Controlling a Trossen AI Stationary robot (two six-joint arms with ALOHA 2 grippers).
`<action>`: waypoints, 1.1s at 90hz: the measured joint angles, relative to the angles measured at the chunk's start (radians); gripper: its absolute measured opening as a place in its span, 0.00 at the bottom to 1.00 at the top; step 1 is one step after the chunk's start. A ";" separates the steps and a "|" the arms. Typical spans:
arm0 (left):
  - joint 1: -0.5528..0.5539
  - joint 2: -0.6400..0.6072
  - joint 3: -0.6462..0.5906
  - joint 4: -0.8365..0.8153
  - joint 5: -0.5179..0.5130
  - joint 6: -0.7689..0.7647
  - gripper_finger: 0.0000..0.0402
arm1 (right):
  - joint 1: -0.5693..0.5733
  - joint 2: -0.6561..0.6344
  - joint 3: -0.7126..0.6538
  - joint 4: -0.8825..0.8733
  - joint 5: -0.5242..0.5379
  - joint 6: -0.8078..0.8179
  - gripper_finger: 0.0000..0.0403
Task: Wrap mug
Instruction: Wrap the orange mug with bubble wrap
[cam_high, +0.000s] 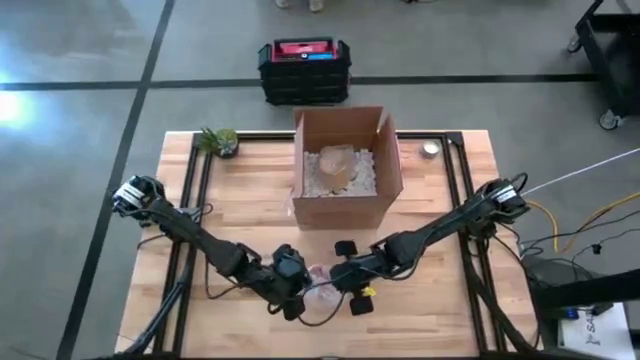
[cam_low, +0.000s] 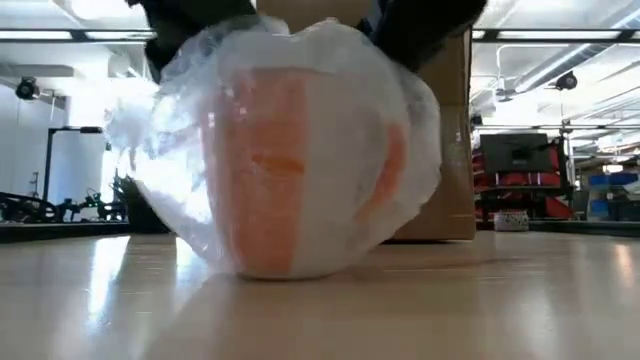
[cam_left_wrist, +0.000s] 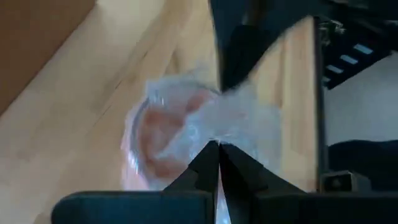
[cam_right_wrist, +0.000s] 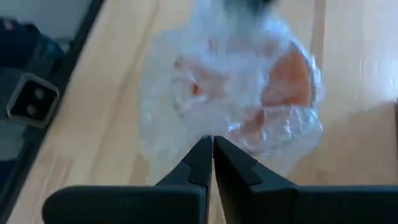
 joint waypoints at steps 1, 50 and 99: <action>0.003 0.006 0.000 -0.001 0.003 0.000 0.00 | 0.000 0.001 -0.001 0.002 0.000 0.000 0.01; 0.039 0.090 0.000 0.064 0.055 -0.033 0.00 | -0.017 0.043 0.112 0.019 -0.001 -0.069 0.01; 0.014 -0.028 0.110 -0.170 0.144 -0.005 0.00 | -0.041 0.147 0.119 -0.008 -0.011 -0.057 0.01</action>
